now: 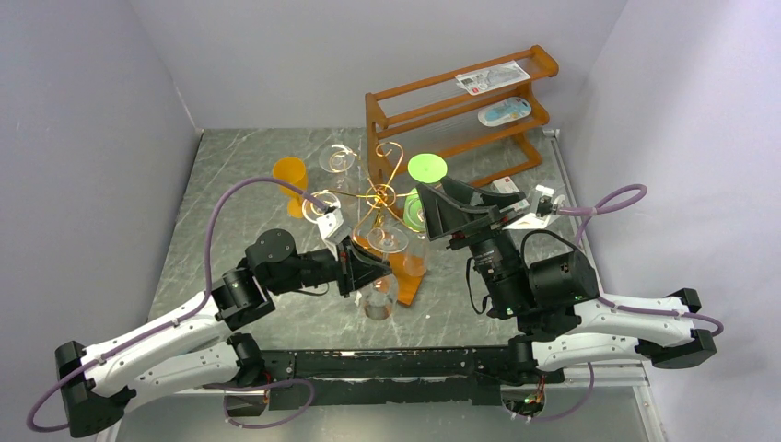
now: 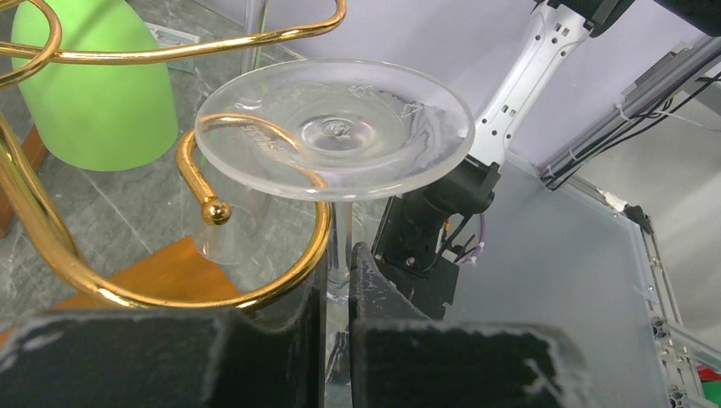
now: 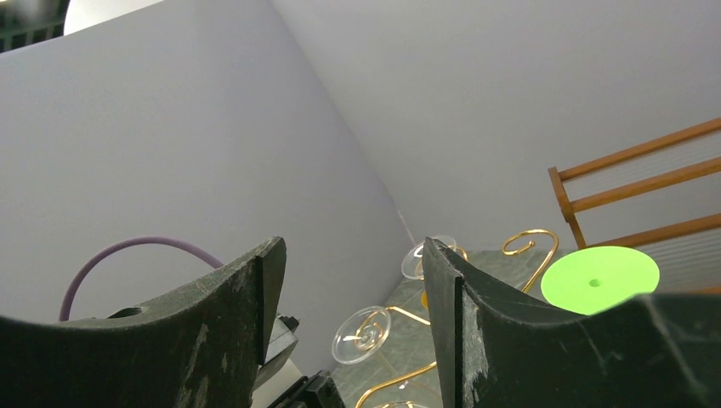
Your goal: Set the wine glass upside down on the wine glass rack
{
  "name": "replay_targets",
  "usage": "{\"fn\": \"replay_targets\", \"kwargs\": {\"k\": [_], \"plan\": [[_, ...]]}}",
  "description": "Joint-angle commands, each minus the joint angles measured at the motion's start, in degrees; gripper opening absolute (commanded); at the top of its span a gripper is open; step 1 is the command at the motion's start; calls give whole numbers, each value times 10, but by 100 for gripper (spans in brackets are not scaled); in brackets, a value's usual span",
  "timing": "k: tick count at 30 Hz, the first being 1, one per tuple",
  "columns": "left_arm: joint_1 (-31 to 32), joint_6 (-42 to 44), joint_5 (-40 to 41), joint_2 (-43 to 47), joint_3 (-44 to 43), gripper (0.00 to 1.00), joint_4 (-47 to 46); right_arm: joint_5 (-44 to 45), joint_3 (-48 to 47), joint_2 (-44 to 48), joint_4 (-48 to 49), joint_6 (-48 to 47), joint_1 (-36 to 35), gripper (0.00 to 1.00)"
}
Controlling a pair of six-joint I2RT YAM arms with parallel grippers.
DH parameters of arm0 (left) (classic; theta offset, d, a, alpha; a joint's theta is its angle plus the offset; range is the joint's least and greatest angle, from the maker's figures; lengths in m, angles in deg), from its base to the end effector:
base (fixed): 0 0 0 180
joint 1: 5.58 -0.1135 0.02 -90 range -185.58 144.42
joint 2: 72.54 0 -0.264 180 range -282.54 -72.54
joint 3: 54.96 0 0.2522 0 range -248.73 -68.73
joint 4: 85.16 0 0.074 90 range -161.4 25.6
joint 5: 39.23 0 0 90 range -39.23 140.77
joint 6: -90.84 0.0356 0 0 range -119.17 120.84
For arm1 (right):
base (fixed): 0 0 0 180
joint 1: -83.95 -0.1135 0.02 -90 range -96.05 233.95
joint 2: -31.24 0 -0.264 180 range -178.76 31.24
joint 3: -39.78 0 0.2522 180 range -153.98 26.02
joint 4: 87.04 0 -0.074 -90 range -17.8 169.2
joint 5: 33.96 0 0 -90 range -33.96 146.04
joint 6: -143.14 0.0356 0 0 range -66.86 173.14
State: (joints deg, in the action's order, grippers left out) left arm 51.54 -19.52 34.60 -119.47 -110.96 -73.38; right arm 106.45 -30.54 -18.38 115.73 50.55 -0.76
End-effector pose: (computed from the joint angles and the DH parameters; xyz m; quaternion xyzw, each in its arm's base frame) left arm 0.0985 -0.1707 0.3410 0.3180 0.6493 -0.5070 0.4693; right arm 0.0416 0.1519 0.4703 0.0364 0.5286 0.4192 0.7372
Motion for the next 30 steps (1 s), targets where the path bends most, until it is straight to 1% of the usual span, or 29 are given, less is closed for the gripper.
{"fn": "replay_targets", "kwargs": {"k": [1, 8, 12, 14, 18, 22, 26, 27, 30], "plan": [[5, 3, 19, -1, 8, 5, -40, 6, -2, 2, 0, 6, 1, 63], [8, 12, 41, 21, 33, 5, -57, 2, -7, -1, -13, 10, 2, 63], [17, 35, 50, 47, 60, 5, -85, -1, -20, -8, -52, 22, 1, 63], [22, 46, 68, 54, 68, 5, -90, -3, -23, -11, -67, 25, 1, 63], [30, 56, 99, 58, 77, 5, -108, -4, -22, -12, -87, 51, 1, 63], [44, 66, 123, 43, 74, 5, -121, -9, -25, -18, -106, 63, 1, 63], [75, 81, 169, 34, 74, 5, -134, -11, -54, -31, -170, 80, 2, 63], [85, 84, 196, 32, 74, 5, -135, -11, -63, -36, -191, 87, 2, 63], [104, 92, 233, 25, 77, 5, -145, -8, -87, -45, -254, 120, 1, 63]]}}
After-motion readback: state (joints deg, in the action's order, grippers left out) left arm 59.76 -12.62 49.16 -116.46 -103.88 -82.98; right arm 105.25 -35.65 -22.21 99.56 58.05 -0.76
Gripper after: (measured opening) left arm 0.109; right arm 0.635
